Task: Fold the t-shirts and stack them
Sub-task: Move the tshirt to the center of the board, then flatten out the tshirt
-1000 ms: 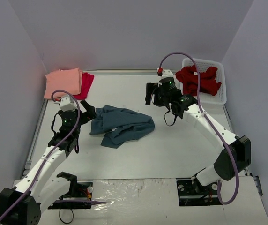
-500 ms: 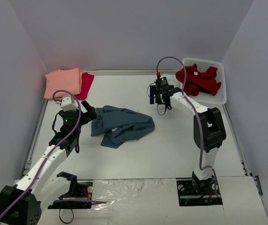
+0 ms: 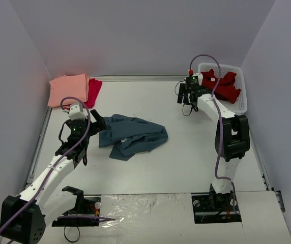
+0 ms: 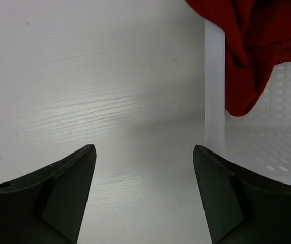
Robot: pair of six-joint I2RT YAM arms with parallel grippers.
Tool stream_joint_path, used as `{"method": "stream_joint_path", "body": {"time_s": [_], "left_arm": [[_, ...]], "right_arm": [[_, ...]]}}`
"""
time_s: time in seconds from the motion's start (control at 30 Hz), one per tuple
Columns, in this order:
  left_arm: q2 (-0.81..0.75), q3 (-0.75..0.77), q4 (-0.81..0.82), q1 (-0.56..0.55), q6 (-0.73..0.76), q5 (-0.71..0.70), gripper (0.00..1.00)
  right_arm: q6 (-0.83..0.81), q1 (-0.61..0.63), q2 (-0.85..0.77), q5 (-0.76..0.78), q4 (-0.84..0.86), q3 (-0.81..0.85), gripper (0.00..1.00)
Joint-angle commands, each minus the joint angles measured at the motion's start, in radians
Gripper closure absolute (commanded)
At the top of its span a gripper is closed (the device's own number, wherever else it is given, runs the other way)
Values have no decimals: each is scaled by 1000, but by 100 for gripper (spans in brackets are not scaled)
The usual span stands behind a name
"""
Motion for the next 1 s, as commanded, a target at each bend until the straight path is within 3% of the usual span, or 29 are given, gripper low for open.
{"method": "stream_joint_path", "body": {"time_s": [0.0, 0.37, 0.53, 0.7, 0.97], "left_arm": [[-4, 1, 25, -5, 15, -3, 6], [-20, 0, 11, -16, 21, -10, 6], [-20, 0, 2, -24, 24, -16, 6], [-33, -14, 25, -31, 32, -13, 6], [-33, -9, 11, -31, 27, -24, 6]], "right_arm": [[5, -27, 4, 44, -19, -2, 27], [17, -48, 7, 76, -33, -6, 27], [20, -47, -4, 185, -50, -11, 27], [28, -44, -1, 196, -51, -17, 26], [-14, 65, -59, 90, -59, -14, 26]]}}
